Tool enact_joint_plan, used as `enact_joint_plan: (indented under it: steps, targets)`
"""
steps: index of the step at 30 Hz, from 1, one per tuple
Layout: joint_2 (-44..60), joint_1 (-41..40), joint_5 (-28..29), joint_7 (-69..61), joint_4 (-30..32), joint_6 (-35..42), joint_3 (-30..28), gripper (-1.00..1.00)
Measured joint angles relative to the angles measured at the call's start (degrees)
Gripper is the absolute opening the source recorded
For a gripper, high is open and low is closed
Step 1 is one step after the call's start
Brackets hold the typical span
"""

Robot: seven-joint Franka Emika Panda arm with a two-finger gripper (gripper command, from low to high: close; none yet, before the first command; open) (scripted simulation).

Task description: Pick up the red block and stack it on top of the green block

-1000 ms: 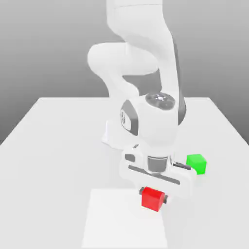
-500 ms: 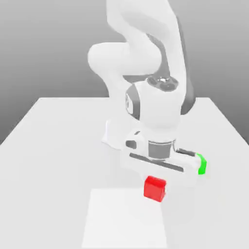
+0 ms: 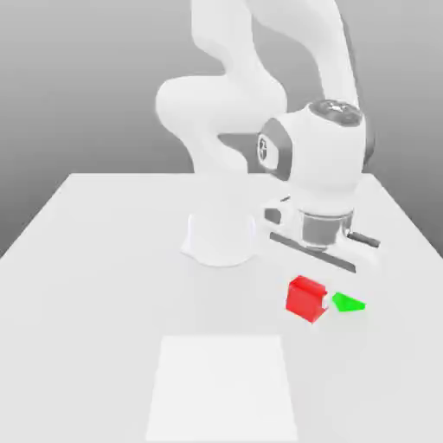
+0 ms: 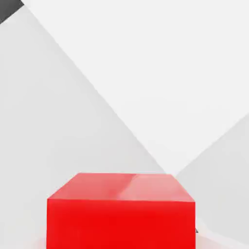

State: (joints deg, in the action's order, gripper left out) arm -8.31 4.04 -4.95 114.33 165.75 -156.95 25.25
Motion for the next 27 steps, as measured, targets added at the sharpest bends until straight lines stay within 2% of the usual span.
enact_joint_plan:
  steps: [7, 16, 19, 27]
  targets:
    - [-5.5, 6.1, -8.1, 15.9, 2.4, 2.4, 6.1, -1.0]
    - [-13.5, 16.8, -21.7, 34.1, 5.2, 6.4, 12.1, -1.0]
    - [-13.0, 17.1, -22.3, 36.3, 5.3, 5.4, 13.2, -1.0]
    - [-7.8, 13.9, -19.2, 38.6, 5.2, -0.2, 15.7, -1.0]
